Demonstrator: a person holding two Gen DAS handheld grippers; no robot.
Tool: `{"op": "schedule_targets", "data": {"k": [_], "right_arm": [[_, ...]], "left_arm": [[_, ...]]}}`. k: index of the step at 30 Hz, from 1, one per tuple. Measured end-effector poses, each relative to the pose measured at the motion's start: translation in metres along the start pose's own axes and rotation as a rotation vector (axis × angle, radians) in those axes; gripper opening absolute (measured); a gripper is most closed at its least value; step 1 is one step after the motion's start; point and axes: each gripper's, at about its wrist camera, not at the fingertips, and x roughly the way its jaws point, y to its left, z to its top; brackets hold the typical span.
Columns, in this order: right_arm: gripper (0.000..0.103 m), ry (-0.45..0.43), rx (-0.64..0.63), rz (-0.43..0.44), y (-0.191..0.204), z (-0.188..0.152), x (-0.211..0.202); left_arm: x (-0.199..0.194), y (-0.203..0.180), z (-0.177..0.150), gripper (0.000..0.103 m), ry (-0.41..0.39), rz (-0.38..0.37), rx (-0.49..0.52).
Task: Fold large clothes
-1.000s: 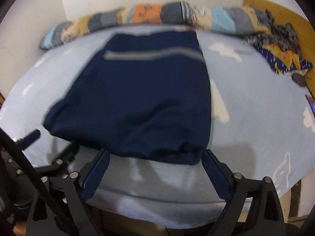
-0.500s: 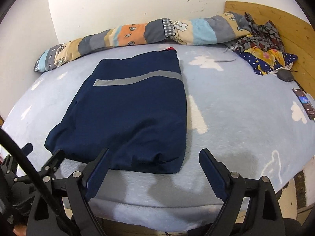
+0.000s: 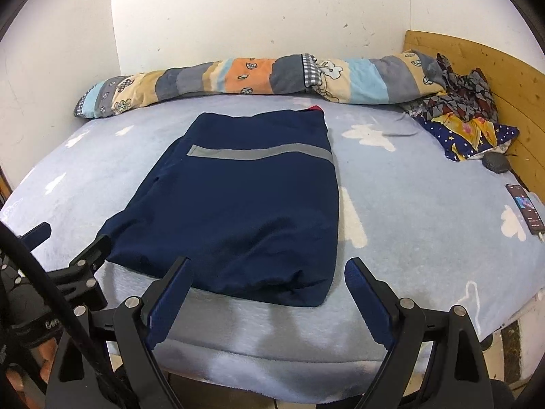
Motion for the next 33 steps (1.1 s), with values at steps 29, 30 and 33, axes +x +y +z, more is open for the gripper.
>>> {"op": "schedule_targets", "data": {"k": [29,30,33], "right_arm": [[0.094,-0.006,-0.017,0.064,0.013,0.004,0.003],[0.094,-0.006,-0.018,0.064,0.013,0.004,0.003],[0.094,-0.005,-0.022,0.066,0.014,0.004,0.003]], "left_arm": [[0.008,0.024,0.022,0.103,0.057,0.133,0.006],[0.008,0.024,0.022,0.103,0.058,0.131,0.005],[0.008,0.024,0.022,0.103,0.056,0.128,0.002]]}}
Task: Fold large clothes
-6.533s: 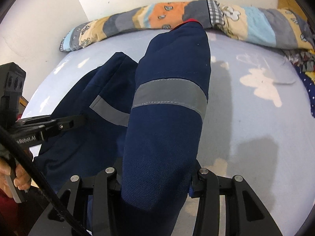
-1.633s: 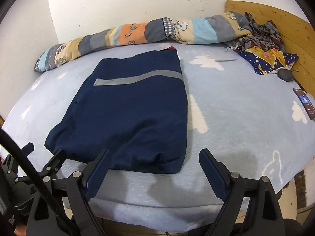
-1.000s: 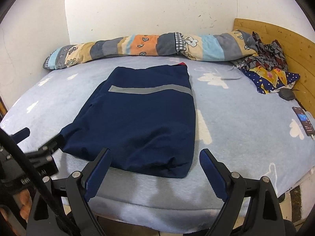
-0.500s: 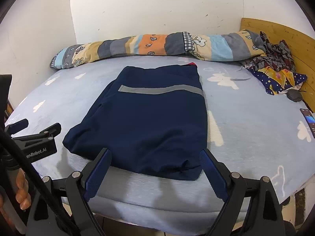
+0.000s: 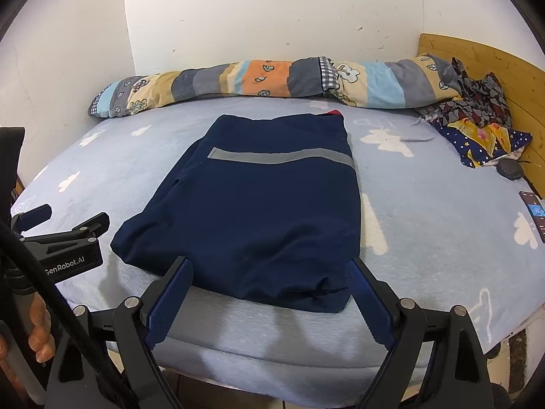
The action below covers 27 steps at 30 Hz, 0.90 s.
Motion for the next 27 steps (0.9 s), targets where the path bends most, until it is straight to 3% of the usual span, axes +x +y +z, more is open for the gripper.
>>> {"op": "schedule_targets", "data": {"k": [27], "right_arm": [[0.094,-0.004,-0.011,0.0,0.0018,-0.0002,-0.0009]], "left_arm": [[-0.0025,-0.0011,-0.0014,0.103,-0.004,-0.008,0.009]]}}
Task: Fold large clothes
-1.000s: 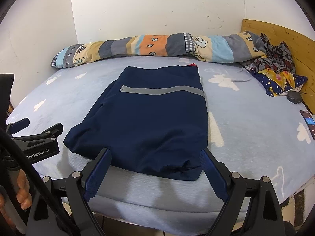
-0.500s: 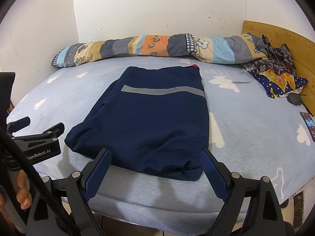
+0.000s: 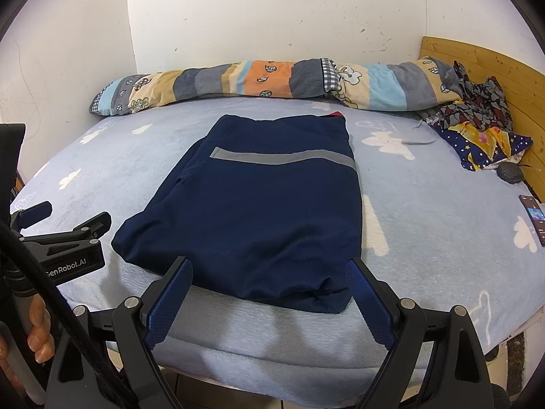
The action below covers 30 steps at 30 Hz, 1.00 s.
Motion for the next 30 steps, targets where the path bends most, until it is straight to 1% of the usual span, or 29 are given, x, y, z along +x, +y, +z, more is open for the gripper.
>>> {"op": "schedule_targets", "data": {"k": [30], "right_arm": [[0.094,-0.003,-0.003,-0.002,-0.0018,0.0002,-0.0008]], "left_arm": [[-0.0015,0.0007,-0.002,0.103,-0.009,-0.008,0.008]]}}
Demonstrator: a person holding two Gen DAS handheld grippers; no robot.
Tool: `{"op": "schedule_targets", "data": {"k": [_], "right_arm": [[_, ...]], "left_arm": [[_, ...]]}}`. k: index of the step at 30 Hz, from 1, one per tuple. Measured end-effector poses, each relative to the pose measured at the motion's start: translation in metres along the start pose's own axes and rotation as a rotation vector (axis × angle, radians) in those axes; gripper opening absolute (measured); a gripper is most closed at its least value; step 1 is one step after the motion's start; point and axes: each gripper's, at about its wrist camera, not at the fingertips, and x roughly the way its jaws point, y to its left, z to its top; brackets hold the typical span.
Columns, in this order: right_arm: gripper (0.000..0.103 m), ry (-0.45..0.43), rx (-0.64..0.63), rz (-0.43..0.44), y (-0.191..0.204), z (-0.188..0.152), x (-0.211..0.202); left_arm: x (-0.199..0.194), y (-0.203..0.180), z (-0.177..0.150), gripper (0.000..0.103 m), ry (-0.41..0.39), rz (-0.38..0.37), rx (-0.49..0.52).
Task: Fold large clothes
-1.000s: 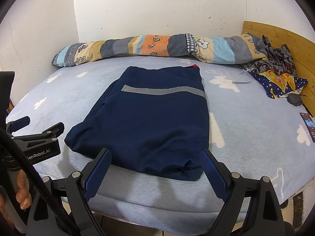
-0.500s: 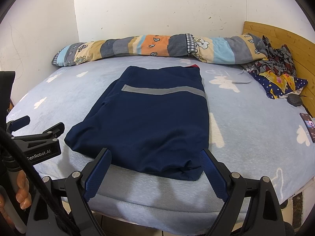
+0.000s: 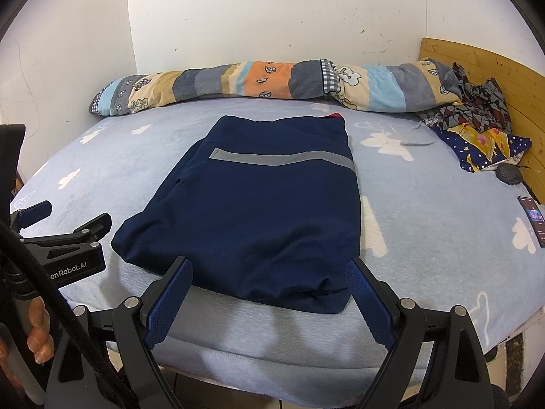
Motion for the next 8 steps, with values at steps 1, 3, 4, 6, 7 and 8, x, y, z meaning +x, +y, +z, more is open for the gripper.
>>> {"op": "schedule_targets", "data": {"k": [1,3,4,6,7,8], "right_arm": [[0.094,0.0,0.0,0.0,-0.0002,0.0,0.0001],[0.094,0.001,0.001,0.0,0.0006,-0.0002,-0.0001],[0.094,0.0,0.001,0.0,-0.0002,-0.0001,-0.0005],[0.094,-0.002,0.001,0.001,-0.0017,0.0005,-0.0005],[0.094,-0.004,0.002,0.0,-0.0026,0.0008,-0.0008],[0.094,-0.004,0.004,0.0,-0.0034,0.0011,-0.001]], "left_arm": [[0.0002,0.0006,-0.0001,0.103,-0.001,0.005,-0.001],[0.0009,0.0017,-0.0003,0.103,0.001,-0.007,0.002],[0.0005,0.0029,-0.0007,0.103,0.001,-0.024,0.001],[-0.0025,0.0047,-0.0012,0.103,-0.019,-0.03,0.006],[-0.0049,0.0043,-0.0016,0.103,-0.033,-0.024,0.012],[-0.0059,0.0042,-0.0018,0.103,-0.038,-0.024,0.017]]}}
